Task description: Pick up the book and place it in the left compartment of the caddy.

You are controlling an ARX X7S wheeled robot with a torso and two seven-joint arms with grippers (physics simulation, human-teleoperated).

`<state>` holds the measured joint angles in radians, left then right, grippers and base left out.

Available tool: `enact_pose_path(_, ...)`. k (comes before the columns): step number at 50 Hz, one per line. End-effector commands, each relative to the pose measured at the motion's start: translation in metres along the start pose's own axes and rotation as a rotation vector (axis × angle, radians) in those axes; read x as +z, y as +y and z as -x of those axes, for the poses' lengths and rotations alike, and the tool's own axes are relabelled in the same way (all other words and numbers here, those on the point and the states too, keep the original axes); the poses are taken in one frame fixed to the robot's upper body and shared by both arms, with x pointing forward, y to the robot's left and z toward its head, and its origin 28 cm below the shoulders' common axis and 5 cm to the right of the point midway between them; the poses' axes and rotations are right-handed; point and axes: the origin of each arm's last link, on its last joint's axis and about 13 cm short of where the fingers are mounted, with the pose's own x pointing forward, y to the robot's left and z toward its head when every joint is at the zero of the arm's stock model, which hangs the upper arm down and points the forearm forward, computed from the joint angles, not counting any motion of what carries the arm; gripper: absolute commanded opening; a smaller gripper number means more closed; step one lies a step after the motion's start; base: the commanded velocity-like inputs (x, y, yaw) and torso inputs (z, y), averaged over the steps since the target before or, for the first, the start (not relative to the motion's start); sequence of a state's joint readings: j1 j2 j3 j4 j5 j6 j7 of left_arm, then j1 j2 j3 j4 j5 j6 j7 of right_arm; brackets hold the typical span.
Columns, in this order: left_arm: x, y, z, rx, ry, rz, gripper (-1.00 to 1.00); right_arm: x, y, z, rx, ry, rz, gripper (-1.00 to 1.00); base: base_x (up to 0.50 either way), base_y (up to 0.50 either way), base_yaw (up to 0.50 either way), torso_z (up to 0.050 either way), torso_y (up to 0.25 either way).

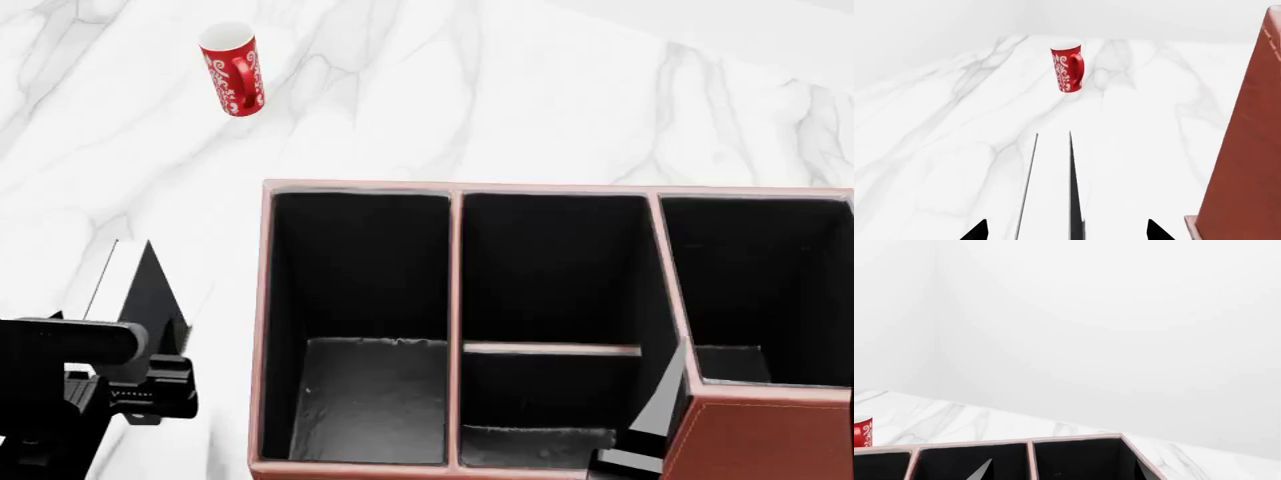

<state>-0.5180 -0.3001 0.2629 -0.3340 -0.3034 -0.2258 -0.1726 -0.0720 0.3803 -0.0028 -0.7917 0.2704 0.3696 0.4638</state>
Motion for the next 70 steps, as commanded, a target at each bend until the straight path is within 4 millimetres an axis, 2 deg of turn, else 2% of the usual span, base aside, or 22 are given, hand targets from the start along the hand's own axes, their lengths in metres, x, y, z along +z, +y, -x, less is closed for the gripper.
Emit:
enact_pose_path(1, -0.005, 0.003, -0.003, 0.015, 0.019, 0.01, 1.0, 0.0, 0.0, 0.0, 0.001, 0.001, 0.0, 1.0, 0.0, 0.0, 0.0, 0.0, 0.0)
enact_pose_path(27, -0.016, 0.003, -0.015, 0.022, 0.06, 0.051, 1.0, -0.002, 0.001, -0.001, 0.006, 0.004, 0.003, 1.0, 0.0, 0.0, 0.0, 0.0, 0.0)
enact_pose_path(28, -0.016, 0.003, -0.016, 0.023, 0.062, 0.051, -1.0, -0.002, 0.001, -0.001, 0.006, 0.004, 0.003, 1.0, 0.0, 0.0, 0.0, 0.0, 0.0)
enact_pose_path(58, -0.013, 0.002, -0.011, 0.021, 0.051, 0.069, -1.0, -0.002, 0.002, 0.0, 0.008, 0.004, 0.0, 1.0, 0.0, 0.0, 0.0, 0.0, 0.0)
enact_pose_path(66, 0.018, 0.004, 0.001, 0.016, -0.044, 0.078, -1.0, -0.002, 0.002, 0.0, 0.009, 0.004, 0.0, 1.0, 0.0, 0.0, 0.0, 0.0, 0.0)
enact_pose_path(70, 0.045, 0.004, 0.009, 0.007, -0.115, 0.073, -1.0, -0.002, 0.002, 0.0, 0.009, 0.004, 0.0, 1.0, 0.0, 0.0, 0.0, 0.0, 0.0)
